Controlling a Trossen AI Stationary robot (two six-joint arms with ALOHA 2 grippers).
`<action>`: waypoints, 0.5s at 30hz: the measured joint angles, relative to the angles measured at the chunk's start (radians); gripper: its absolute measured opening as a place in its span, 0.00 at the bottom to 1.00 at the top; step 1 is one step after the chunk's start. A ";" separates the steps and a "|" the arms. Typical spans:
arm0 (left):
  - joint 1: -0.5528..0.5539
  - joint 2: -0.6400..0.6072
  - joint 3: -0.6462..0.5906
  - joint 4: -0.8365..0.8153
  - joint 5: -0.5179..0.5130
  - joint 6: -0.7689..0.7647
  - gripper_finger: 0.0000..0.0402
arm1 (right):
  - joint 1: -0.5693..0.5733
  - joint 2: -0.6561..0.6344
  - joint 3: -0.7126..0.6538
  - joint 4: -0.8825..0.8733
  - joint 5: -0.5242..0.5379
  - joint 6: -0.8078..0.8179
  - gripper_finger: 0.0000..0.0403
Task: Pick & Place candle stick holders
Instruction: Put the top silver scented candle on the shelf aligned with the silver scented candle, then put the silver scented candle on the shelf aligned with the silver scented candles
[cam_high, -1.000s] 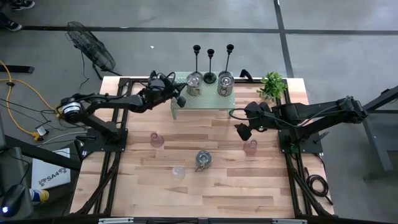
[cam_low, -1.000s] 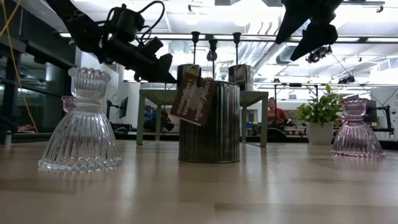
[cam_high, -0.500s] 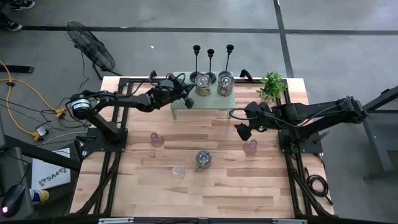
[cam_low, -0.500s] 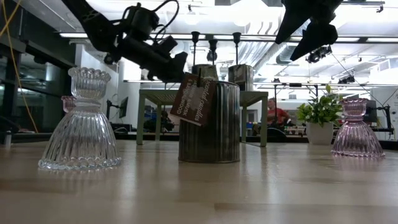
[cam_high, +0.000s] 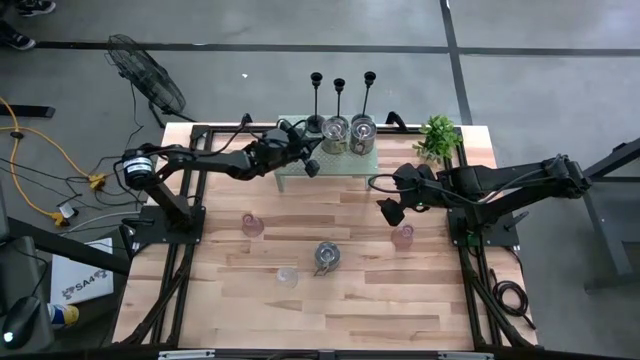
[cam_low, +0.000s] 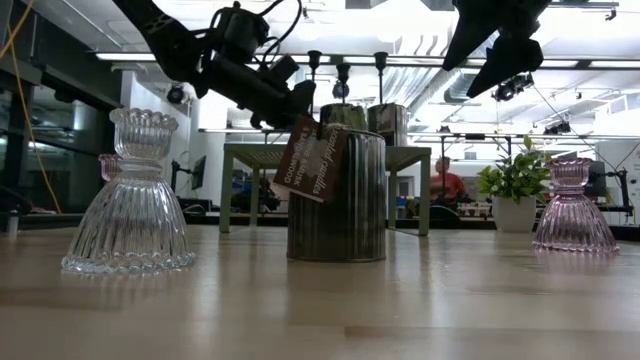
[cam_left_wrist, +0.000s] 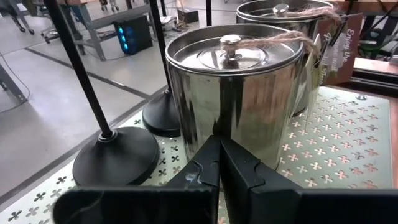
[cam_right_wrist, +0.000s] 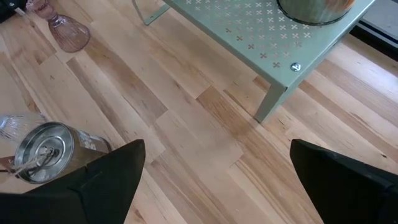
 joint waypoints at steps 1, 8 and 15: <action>0.000 0.000 0.000 0.000 0.001 -0.001 0.00 | 0.000 0.000 0.000 0.000 0.000 0.000 0.97; -0.002 0.000 0.000 -0.008 0.014 -0.004 0.00 | 0.000 0.000 0.000 0.000 0.000 0.000 0.97; -0.002 -0.081 0.000 -0.143 0.063 -0.023 0.00 | 0.000 0.000 0.000 0.000 -0.004 0.000 0.97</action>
